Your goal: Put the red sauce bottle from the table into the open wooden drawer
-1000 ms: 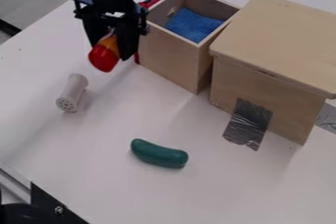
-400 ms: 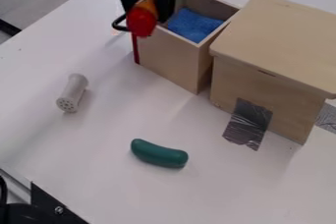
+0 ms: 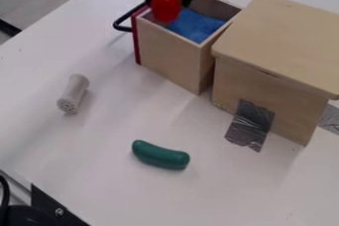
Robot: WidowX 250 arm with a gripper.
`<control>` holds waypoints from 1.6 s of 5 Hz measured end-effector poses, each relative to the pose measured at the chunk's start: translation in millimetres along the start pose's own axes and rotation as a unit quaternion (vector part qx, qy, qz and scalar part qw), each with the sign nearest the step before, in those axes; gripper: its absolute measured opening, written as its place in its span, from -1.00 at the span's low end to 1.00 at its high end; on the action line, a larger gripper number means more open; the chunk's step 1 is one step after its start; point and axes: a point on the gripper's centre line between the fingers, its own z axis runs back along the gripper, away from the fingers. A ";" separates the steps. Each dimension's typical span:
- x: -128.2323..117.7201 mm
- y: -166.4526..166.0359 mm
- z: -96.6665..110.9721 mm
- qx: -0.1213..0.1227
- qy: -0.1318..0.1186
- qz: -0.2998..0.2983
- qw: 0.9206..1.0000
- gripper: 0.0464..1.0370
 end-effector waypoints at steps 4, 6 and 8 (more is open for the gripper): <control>44.6 -33.2 -35.1 0.023 0.019 0.042 0.999 0.18; 60.7 -37.5 -25.9 0.013 0.003 0.064 0.998 0.18; 63.1 -34.3 -26.1 0.009 0.000 0.082 0.997 0.18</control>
